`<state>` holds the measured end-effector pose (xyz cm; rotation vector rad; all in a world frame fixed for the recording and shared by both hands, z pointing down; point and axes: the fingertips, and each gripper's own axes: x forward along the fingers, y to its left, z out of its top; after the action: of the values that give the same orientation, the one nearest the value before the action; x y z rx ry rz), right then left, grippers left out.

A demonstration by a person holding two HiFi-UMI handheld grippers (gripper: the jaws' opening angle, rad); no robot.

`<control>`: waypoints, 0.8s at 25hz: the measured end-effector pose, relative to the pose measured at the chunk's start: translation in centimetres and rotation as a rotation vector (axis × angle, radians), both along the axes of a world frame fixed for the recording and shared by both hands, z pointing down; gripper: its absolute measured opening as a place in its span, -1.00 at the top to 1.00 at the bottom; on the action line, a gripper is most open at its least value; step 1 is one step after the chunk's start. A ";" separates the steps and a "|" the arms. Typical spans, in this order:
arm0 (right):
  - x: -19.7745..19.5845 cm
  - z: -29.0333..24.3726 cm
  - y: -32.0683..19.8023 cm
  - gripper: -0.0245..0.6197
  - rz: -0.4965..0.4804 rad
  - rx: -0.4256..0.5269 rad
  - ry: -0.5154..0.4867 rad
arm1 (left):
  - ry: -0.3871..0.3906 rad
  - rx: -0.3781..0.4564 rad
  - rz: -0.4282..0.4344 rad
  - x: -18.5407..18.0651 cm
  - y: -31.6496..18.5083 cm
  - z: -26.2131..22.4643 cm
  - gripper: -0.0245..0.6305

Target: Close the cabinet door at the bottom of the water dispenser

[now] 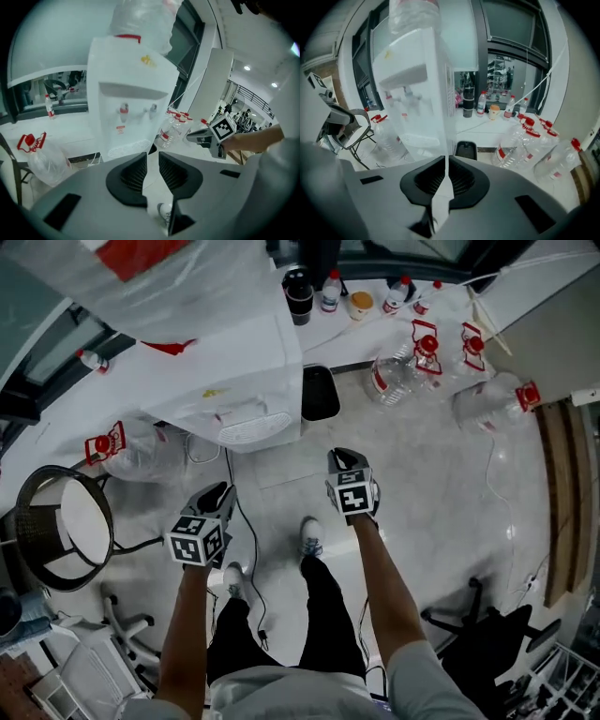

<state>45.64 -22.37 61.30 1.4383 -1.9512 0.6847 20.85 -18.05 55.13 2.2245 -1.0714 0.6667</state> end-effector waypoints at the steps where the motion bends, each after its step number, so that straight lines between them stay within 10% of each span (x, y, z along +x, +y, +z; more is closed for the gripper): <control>1: 0.1 -2.2 0.9 0.79 0.007 0.008 0.015 | 0.001 0.018 -0.003 -0.9 0.3 -1.8 0.64; 20: -19.3 -45.2 13.4 0.84 -0.125 0.484 0.135 | -0.046 0.644 0.173 -19.7 4.3 -38.5 0.87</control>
<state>26.38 -8.94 16.13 1.5682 -2.1660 0.0505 1.16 -13.73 16.60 2.8867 -1.2537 0.4852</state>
